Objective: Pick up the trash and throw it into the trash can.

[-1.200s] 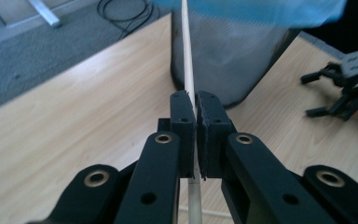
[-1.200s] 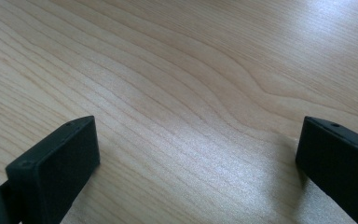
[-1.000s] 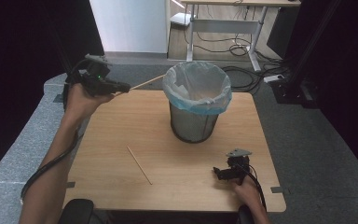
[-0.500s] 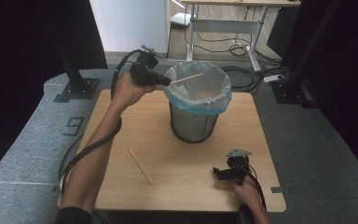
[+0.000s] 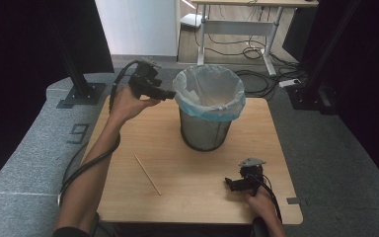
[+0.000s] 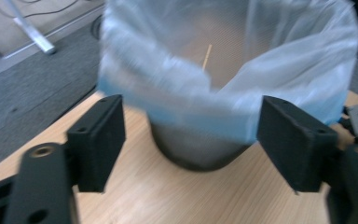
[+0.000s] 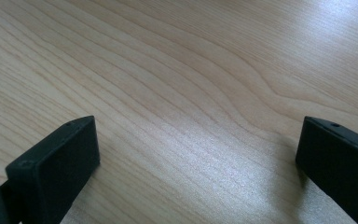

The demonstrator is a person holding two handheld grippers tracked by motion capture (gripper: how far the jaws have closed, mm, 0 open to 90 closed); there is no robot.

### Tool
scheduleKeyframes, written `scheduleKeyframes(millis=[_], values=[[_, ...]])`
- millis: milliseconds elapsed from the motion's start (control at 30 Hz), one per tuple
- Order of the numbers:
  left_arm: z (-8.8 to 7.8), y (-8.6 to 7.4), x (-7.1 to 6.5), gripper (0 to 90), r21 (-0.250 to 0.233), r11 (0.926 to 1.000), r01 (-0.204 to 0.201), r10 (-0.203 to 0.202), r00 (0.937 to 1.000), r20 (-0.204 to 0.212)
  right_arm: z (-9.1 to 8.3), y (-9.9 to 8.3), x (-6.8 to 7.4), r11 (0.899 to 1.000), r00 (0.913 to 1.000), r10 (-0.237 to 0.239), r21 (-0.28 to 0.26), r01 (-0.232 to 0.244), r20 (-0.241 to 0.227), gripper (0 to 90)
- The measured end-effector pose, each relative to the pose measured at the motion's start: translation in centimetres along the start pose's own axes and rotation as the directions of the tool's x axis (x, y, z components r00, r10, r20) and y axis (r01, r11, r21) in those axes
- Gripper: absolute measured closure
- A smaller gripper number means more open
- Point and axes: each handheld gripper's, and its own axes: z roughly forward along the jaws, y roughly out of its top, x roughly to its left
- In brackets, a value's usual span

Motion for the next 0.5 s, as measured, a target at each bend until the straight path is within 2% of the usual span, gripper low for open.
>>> scheduleKeyframes(millis=[33, 67, 100, 167, 200, 233, 267, 300, 333, 467, 500], values=[[-0.5, -1.6, 0.5, 18.0, -0.006, 1.0000, 0.008, -0.008, 0.9999, -0.013, 0.0, 0.0, 0.0, 1.000, 1.0000, 0.001, 0.000, -0.001, 0.000, 0.0], [-0.5, -1.6, 0.5, 16.5, -0.006, 1.0000, 0.008, -0.008, 0.9999, -0.013, 0.0, 0.0, 0.0, 1.000, 1.0000, 0.001, 0.000, -0.001, 0.000, 0.0], [-0.6, -2.5, 0.7, 16.5, -0.007, 0.9999, 0.011, -0.011, 0.9997, -0.024, 0.0, 0.0, 0.0, 1.000, 1.0000, 0.001, 0.000, -0.001, 0.000, 0.0], [-1.0, -5.3, 1.2, 13.9, -0.007, 0.9993, 0.038, -0.038, 0.9983, -0.044, 0.0, 0.0, 0.0, 1.000, 1.0000, 0.001, -0.002, -0.001, 0.001, 0.0], [-1.0, -5.3, 1.2, 13.3, -0.007, 0.9993, 0.038, -0.038, 0.9983, -0.044, 0.0, 0.0, 0.0, 1.000, 1.0000, 0.001, -0.002, -0.001, 0.001, 0.0], [-1.1, -6.3, 1.3, 13.3, -0.009, 0.9988, 0.048, -0.048, 0.9978, -0.045, 0.0, 0.0, 0.0, 1.000, 1.0000, 0.001, -0.002, -0.001, 0.001, 0.0], [-1.1, -8.3, 1.4, 12.0, -0.006, 0.9974, 0.071, -0.071, 0.9963, -0.047, 0.0, 0.0, 0.0, 1.000, 1.0000, -0.003, 0.000, 0.003, 0.002, 0.0], [-1.0, -9.4, 1.4, 11.7, -0.006, 0.9969, 0.079, -0.079, 0.9957, -0.049, 0.0, 0.0, 0.0, 1.000, 1.0000, 0.000, -0.001, 0.000, 0.002, 0.0], [-1.0, -9.4, 1.4, 11.7, -0.006, 0.9969, 0.079, -0.079, 0.9957, -0.049, 0.0, 0.0, 0.0, 1.000, 1.0000, 0.000, -0.001, 0.000, 0.002, 0.0], [-0.2, -13.5, 0.9, 8.8, 0.008, 0.9942, 0.107, -0.106, 0.9930, -0.051, 0.0, 0.0, 0.0, 1.000, 1.0000, -0.001, -0.001, 0.001, 0.001, 0.0], [0.0, -14.5, 0.6, 4.6, 0.010, 0.9936, 0.112, -0.111, 0.9925, -0.050, 0.0, 0.0, 0.0, 1.000, 1.0000, 0.000, 0.001, 0.000, 0.001, 0.0]])
